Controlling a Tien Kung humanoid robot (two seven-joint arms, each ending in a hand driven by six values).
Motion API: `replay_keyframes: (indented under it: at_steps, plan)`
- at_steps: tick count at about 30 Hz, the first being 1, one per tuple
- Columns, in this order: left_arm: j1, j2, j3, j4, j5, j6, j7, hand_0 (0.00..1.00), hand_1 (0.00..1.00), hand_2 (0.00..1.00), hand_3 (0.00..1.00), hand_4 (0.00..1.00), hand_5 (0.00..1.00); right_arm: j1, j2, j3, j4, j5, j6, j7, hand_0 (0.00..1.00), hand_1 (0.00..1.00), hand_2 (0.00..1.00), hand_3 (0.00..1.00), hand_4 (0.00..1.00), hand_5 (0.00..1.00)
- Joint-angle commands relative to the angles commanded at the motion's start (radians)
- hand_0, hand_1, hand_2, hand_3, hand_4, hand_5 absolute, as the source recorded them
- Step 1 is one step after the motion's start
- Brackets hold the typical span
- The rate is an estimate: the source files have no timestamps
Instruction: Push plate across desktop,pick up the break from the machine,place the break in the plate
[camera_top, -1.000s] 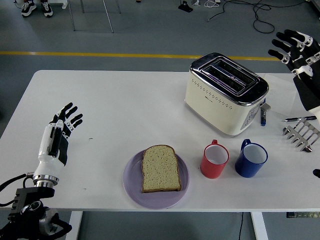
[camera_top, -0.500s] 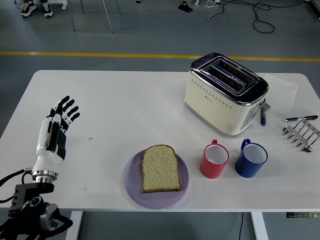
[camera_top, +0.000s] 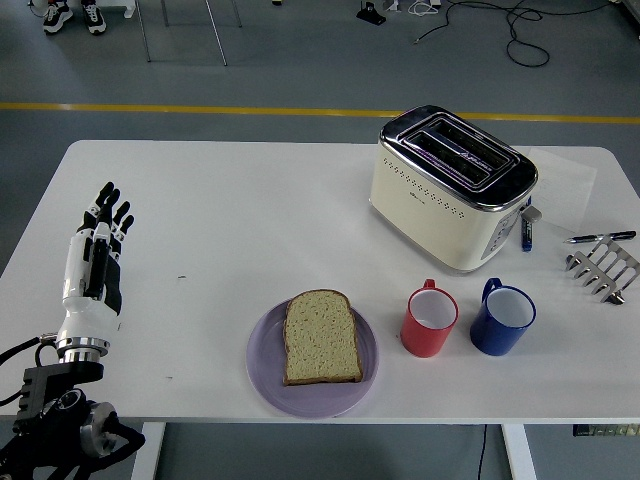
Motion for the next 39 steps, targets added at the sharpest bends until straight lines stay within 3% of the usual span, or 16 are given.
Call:
replay_keyframes:
  at_steps: [2,3,8,9,19,21,32,33,38,39]
  plan:
    - [0.008,-0.003,-0.007,-0.003,0.008,-0.001,-0.001,0.950,0.964,0.998,0.964,0.451,0.799,-0.001,-0.002,-0.012,-0.008,0.007,0.012,-0.015,0.824,0.788,0.816,0.815,0.482,0.424]
    - [0.011,-0.004,-0.010,-0.002,0.009,-0.003,-0.001,0.959,0.967,0.998,0.966,0.466,0.813,0.001,-0.001,-0.016,-0.012,0.009,0.017,-0.020,0.820,0.787,0.817,0.818,0.456,0.479]
    - [0.014,-0.001,-0.018,-0.010,0.030,-0.005,-0.001,0.959,0.967,0.998,0.966,0.466,0.813,0.016,0.010,-0.024,-0.038,0.012,0.032,-0.041,0.820,0.787,0.817,0.818,0.456,0.479]
    - [0.013,-0.001,-0.025,-0.021,0.038,-0.003,-0.003,0.998,0.983,0.998,0.971,0.504,0.869,0.017,0.011,-0.025,-0.047,-0.001,0.033,-0.044,0.836,0.796,0.823,0.823,0.466,0.576]
    - [0.002,0.001,-0.045,-0.071,0.062,0.003,-0.010,0.998,0.985,0.998,0.974,0.519,0.884,0.015,0.022,-0.022,-0.116,-0.073,0.042,-0.050,0.844,0.805,0.829,0.828,0.480,0.600]
    - [0.005,0.001,-0.046,-0.074,0.062,0.004,-0.011,0.996,0.984,0.998,0.976,0.512,0.861,0.016,0.022,-0.019,-0.130,-0.093,0.042,-0.046,0.882,0.820,0.842,0.831,0.499,0.643]
    - [0.007,-0.002,-0.052,-0.077,0.056,0.005,-0.013,0.995,0.983,0.998,0.979,0.517,0.867,0.024,0.029,-0.011,-0.175,-0.145,0.061,-0.009,0.900,0.834,0.853,0.833,0.512,0.644]
    - [0.006,-0.002,-0.052,-0.077,0.056,0.004,-0.013,0.990,0.982,0.998,0.979,0.535,0.906,0.025,0.029,-0.010,-0.177,-0.150,0.064,-0.007,0.924,0.845,0.867,0.840,0.495,0.644]
    - [0.005,-0.001,-0.051,-0.078,0.054,0.004,-0.013,0.990,0.982,0.998,0.979,0.535,0.906,0.027,0.031,-0.008,-0.187,-0.168,0.078,-0.002,0.924,0.845,0.867,0.840,0.495,0.644]
    - [0.004,-0.001,-0.053,-0.079,0.054,0.004,-0.013,0.987,0.980,0.998,0.979,0.547,0.925,0.027,0.032,-0.006,-0.191,-0.173,0.082,-0.001,0.964,0.866,0.890,0.867,0.519,0.678]
